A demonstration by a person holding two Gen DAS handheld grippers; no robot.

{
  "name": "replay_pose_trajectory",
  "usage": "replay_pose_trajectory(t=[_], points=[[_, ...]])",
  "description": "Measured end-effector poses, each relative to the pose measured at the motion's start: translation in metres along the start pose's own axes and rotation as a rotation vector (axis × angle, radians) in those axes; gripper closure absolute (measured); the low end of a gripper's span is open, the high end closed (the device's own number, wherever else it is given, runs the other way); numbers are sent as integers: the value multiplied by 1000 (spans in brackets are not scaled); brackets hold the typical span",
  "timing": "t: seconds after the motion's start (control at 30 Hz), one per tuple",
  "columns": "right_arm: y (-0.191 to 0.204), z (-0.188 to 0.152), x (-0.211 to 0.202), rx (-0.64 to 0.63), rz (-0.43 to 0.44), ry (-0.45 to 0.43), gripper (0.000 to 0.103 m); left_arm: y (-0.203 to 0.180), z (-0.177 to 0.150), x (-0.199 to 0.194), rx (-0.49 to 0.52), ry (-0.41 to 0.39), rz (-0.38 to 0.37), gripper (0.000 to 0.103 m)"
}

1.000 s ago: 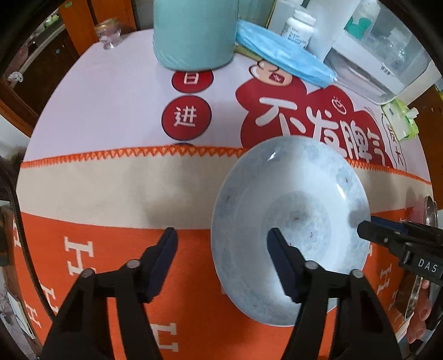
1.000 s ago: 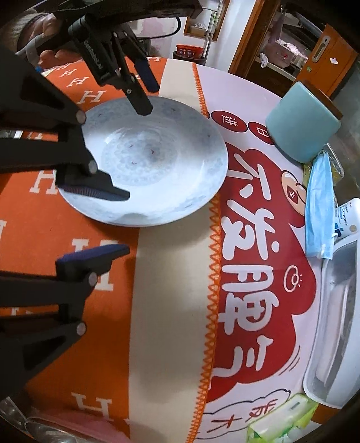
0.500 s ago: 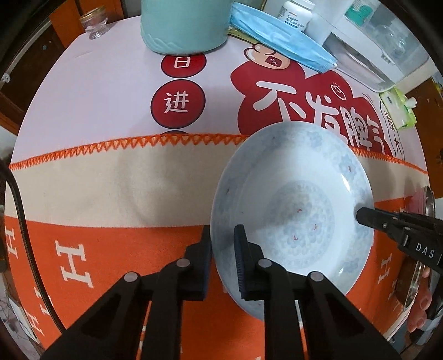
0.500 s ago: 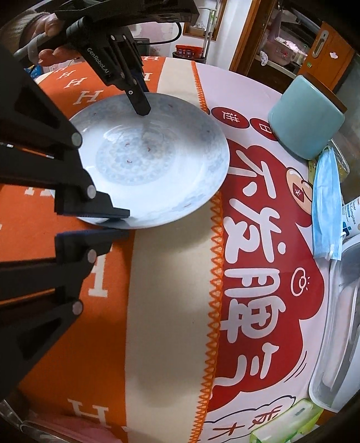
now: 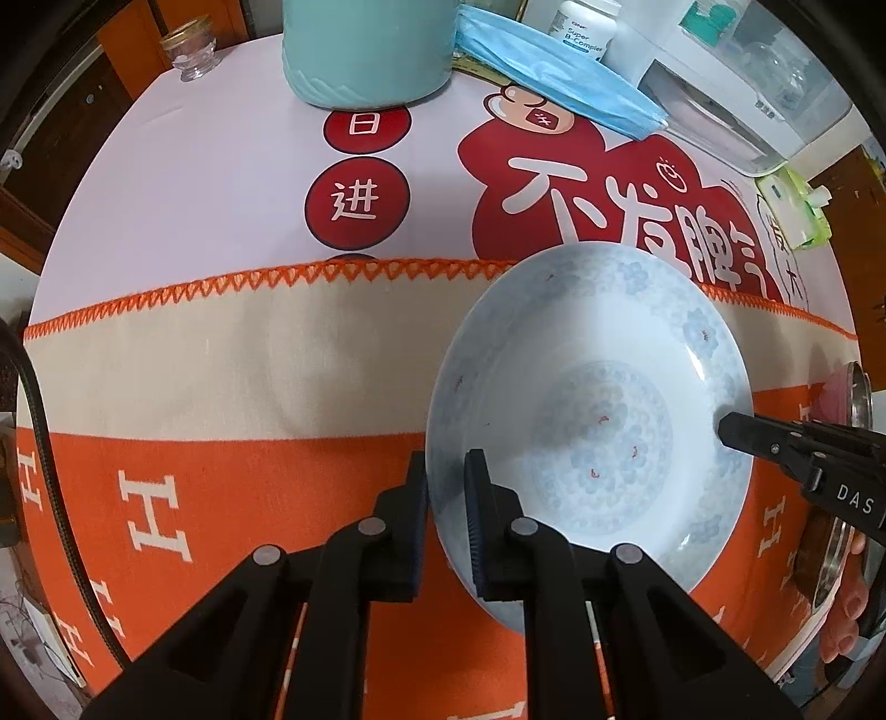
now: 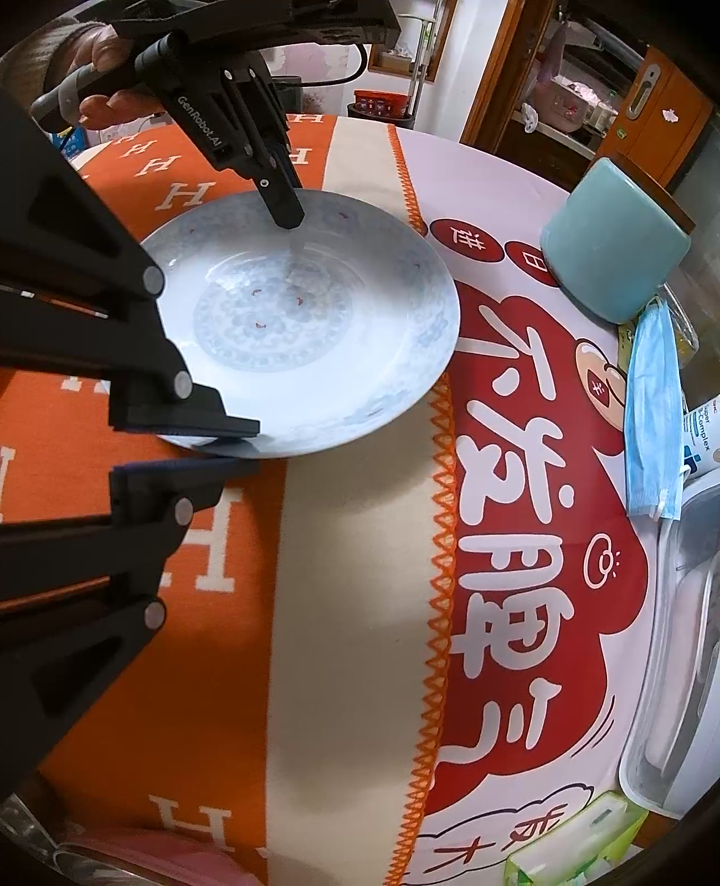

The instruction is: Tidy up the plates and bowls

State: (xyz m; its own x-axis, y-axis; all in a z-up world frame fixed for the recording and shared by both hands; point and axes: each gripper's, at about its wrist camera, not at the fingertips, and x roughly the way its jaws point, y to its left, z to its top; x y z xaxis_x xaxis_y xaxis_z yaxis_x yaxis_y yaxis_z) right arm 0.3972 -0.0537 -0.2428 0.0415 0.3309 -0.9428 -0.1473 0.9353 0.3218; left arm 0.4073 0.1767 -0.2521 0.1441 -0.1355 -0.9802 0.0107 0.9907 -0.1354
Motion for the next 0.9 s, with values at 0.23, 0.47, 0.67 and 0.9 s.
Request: replay_pose_trajectory(t=[0.23,0.47,0.67,0.9], points=[[2,-8,-10,1,-3,-4,97,-4,-10,-14,-3,-4,5,93],[5,-21,-25,7,-1,-3,97,-7,-27,-33,-1,-11,9,93],[12,-37,-41,7,-4,-12,97,-8,-43,-52,2,-11,10,93],[24,-62,-60,0,-9,-25,97,-8,-66,-77,1,-21,12,93]])
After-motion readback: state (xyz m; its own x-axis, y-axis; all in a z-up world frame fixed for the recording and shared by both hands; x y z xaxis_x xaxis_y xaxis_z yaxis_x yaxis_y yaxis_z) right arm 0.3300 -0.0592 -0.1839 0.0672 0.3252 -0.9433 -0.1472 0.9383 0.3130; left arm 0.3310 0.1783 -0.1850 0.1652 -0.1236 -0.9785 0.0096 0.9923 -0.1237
